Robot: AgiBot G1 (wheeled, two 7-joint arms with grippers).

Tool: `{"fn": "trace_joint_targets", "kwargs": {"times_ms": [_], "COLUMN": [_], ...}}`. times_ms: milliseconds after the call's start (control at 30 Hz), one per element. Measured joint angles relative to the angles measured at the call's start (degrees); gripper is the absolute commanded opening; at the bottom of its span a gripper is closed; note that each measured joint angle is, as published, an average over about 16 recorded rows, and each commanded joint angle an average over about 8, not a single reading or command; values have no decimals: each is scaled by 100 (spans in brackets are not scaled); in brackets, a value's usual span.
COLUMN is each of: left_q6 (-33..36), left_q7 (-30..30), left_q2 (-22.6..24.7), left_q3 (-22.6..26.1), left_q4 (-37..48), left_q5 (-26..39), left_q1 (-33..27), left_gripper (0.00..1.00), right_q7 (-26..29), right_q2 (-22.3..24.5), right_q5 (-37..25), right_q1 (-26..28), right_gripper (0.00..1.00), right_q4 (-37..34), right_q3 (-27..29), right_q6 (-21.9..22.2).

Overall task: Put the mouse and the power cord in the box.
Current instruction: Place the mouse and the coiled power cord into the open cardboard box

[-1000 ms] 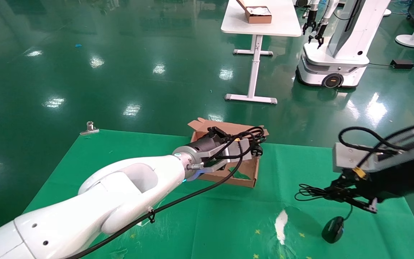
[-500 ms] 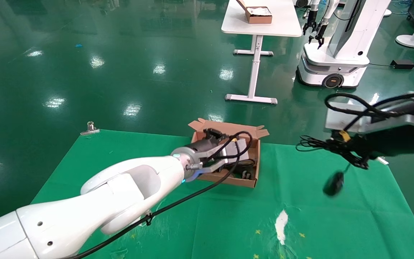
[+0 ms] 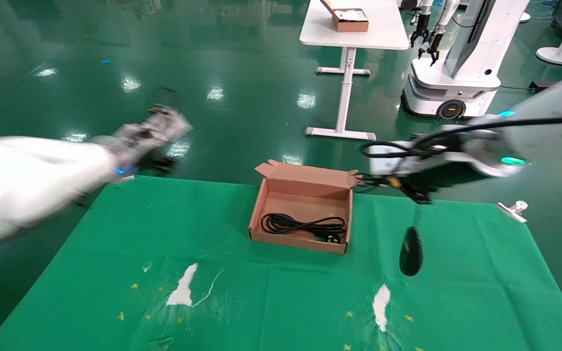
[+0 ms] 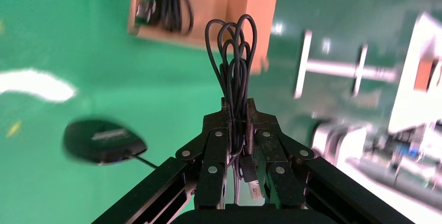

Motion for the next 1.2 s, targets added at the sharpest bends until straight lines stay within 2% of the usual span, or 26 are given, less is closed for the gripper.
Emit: {"fn": "trace_joint_targets", "kwargs": {"times_ms": [267, 400, 533, 700, 900, 933, 1167, 1200], "left_q6": [77, 73, 69, 60, 51, 50, 44, 44], "left_q7": [879, 1293, 1635, 1999, 2358, 2410, 2658, 2677], "left_q2": [-383, -382, -336, -272, -200, -189, -138, -134], "left_q3": [-144, -200, -260, -333, -415, -428, -497, -503], "left_q4": [498, 655, 825, 1033, 1253, 1286, 1460, 1475], "left_q5": [-862, -1177, -1433, -1689, -1928, -1965, -2146, -2161], "left_q1": [-200, -224, -246, -267, -288, -291, -309, -310], "left_gripper": [100, 100, 100, 100, 100, 100, 100, 100], "right_q7": [-1625, -2248, -2669, -2965, -3126, -3140, -3192, -3193], "right_q2": [-1249, -1628, -1813, -1840, -1826, -1825, -1818, -1818], "right_q5": [191, 431, 759, 1260, 1753, 1817, 2086, 2103], "right_q1": [55, 14, -82, -281, -499, -530, -681, -690], "right_gripper": [0, 0, 0, 0, 0, 7, 95, 100], "right_q4": [-1939, -2471, -2679, -2673, -2821, -2865, -3155, -3183], "right_q3": [-87, -176, -327, -608, -949, -999, -1240, -1257], "right_q6": [1468, 2184, 2732, 3041, 3033, 3025, 2989, 2991]}}
